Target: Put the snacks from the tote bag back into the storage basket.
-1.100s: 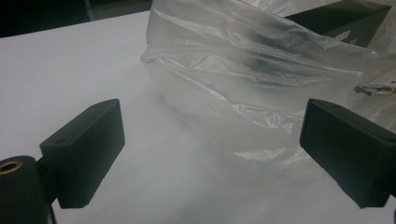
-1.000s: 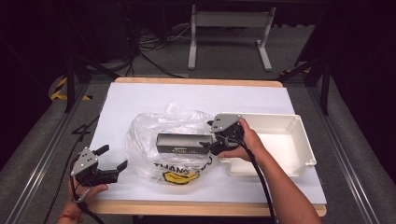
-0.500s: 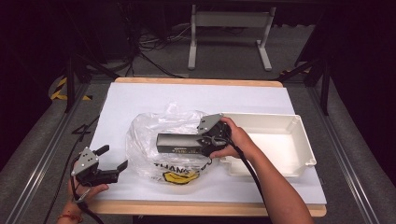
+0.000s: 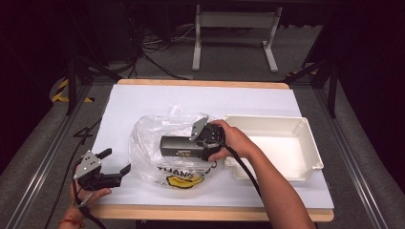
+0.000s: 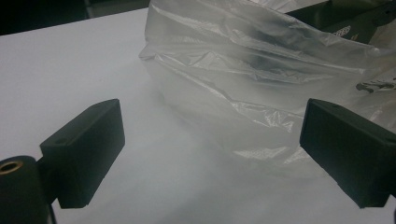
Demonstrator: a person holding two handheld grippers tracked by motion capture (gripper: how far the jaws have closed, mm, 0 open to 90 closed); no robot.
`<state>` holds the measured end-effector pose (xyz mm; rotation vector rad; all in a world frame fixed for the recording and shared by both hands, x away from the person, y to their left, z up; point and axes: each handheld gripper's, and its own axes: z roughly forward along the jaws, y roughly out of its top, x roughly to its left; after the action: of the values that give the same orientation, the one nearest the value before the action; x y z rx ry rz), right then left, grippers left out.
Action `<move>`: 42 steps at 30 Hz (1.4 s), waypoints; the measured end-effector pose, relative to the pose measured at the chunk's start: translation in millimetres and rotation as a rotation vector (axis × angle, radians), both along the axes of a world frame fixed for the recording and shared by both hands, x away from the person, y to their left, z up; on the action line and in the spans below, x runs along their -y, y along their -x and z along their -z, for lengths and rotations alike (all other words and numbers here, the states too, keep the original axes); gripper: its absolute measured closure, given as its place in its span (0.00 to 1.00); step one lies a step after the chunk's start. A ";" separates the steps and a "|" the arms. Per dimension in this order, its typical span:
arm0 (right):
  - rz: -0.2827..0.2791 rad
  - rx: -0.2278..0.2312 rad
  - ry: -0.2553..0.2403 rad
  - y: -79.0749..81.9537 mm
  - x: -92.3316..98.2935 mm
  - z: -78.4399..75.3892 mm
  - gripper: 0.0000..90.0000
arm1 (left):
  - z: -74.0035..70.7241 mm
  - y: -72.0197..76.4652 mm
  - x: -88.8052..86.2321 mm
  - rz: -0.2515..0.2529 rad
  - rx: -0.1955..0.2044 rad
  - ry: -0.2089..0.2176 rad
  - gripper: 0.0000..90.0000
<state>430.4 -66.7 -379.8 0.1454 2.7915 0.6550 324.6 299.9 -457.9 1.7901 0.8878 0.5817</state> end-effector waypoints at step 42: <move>-0.107 -0.038 0.110 -14.4 -15.9 -11.1 0.48 | 0.3 -0.6 -0.9 0.005 -0.008 0.007 0.09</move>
<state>444.8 -50.8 -368.6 -0.0139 2.8802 0.5262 325.3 300.8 -458.2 1.7889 0.8893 0.5673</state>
